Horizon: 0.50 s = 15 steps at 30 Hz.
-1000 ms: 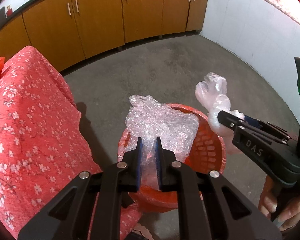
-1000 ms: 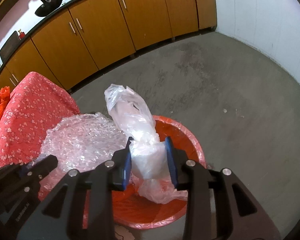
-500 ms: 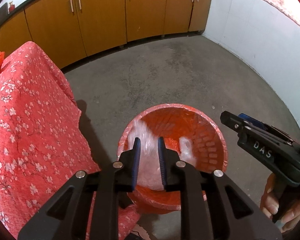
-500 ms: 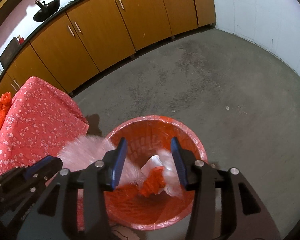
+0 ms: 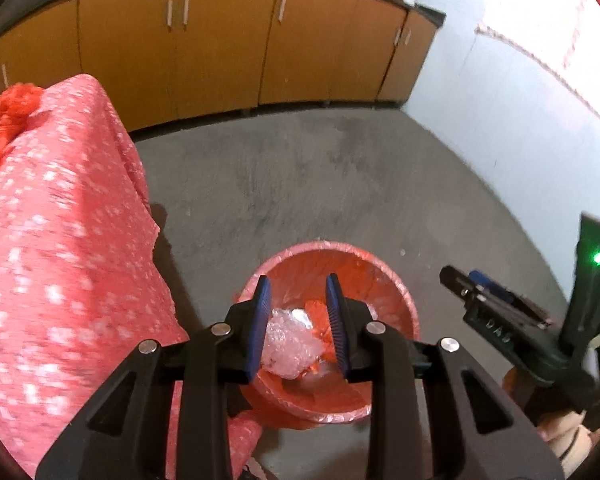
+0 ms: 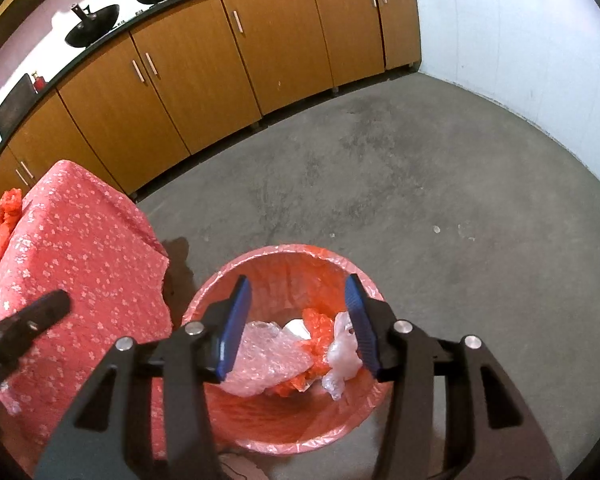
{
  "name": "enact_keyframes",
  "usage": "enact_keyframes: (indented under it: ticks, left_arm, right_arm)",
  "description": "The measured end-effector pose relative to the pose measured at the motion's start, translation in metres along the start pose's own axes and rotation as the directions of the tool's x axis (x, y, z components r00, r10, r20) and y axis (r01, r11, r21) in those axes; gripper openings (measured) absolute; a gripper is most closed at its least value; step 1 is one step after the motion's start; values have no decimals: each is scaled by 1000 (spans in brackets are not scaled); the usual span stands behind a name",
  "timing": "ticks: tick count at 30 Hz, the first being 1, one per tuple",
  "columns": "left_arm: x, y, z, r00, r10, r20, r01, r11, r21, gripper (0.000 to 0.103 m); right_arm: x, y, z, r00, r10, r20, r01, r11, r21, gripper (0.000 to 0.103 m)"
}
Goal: Collect trash
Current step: 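Open both tools to drop the clear bag and bubble wrap into the basket, then move both open tools back over the trash on the table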
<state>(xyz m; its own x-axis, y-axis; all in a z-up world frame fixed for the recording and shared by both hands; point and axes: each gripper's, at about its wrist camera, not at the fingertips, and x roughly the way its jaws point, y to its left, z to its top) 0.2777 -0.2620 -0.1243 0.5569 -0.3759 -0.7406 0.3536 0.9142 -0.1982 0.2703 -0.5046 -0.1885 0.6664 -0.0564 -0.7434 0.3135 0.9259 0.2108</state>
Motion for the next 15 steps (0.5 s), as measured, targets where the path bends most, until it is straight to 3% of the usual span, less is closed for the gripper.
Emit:
enact_keyframes:
  ticks: [7,11,15]
  left_arm:
    - [-66,52,4,994,38,106,-33,998,-47,33]
    - [-105,96,-5,978,137,158,-128,989,-69,42]
    - [-135,145,-15,950,260,175,-243,963,-112,42]
  right_arm:
    - [-28,50,14,998,48,49,-43,994,-100,49]
    - [-47,108,22,988,140,63,-126,975,-184,49]
    - [-61,175,23,970,238,46,-216,937,-276,49]
